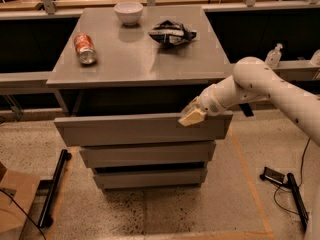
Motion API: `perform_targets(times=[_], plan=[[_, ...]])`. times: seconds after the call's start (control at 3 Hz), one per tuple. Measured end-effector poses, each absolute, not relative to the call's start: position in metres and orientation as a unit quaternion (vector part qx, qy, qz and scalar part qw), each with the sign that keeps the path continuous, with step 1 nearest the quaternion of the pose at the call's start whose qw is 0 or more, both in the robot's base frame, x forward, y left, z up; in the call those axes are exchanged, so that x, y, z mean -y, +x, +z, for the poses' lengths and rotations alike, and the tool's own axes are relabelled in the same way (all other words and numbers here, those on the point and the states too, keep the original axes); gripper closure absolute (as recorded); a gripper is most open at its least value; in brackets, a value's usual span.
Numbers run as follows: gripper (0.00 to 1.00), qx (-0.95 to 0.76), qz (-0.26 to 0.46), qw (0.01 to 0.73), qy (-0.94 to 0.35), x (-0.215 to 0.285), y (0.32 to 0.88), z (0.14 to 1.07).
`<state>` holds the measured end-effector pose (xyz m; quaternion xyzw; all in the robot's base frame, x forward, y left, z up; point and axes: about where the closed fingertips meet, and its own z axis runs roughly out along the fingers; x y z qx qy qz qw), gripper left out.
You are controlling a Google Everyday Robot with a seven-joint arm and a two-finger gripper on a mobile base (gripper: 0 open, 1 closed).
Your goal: Open top drawer
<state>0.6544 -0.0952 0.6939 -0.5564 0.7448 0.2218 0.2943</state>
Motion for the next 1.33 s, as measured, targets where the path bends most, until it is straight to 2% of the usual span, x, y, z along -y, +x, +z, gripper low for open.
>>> perform_targets(times=[1.0, 1.33], plan=[[1.0, -0.748, 0.224, 0.274, -0.561, 0.094, 0.6516, 0.6897], [0.82, -0.748, 0.224, 0.274, -0.561, 0.094, 0.6516, 0.6897]])
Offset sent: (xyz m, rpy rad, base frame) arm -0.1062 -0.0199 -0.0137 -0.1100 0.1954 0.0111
